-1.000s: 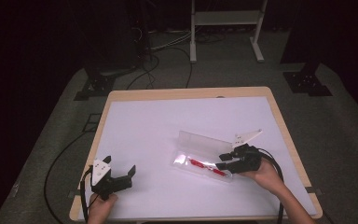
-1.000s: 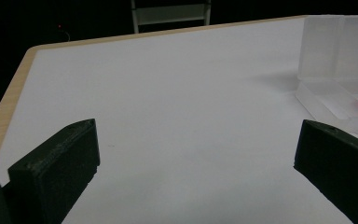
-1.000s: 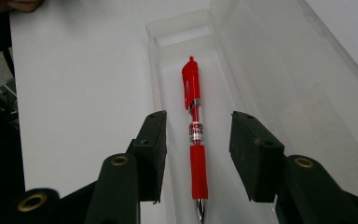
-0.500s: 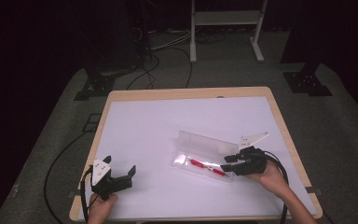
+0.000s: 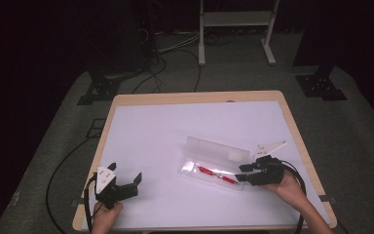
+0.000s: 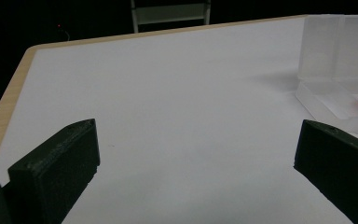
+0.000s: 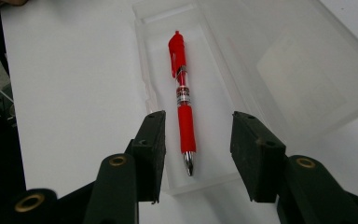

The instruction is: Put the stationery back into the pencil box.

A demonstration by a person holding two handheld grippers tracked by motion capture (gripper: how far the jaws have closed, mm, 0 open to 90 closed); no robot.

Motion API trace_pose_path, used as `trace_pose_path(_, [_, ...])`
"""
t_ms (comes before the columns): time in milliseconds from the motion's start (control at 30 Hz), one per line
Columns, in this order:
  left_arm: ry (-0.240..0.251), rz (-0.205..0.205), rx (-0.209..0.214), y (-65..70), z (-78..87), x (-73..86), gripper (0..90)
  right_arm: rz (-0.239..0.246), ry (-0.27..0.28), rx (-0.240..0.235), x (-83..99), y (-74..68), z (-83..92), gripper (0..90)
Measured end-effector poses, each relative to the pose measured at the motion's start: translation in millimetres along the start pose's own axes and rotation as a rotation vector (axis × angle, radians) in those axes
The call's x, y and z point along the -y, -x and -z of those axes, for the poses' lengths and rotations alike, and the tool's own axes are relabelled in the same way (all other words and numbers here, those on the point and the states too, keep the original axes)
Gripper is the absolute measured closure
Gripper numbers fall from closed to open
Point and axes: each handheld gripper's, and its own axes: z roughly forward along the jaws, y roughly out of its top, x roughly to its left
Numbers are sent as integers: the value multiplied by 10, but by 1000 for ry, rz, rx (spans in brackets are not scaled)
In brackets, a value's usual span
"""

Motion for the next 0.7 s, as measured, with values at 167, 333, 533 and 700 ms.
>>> trace_pose_path(167, [-1,-5,-1,3,0,-1,0,-12,1,5,55,19,30,539])
trace_pose_path(333, [-1,-4,-1,2,0,-1,0,-18,5,11,93,30,60,537])
trace_pose_path(533, [0,1,0,1,-2,0,0,-27,4,16,147,48,84,528])
trace_pose_path(700, [-1,-2,1,1,-2,-1,0,-28,6,16,177,39,104,513])
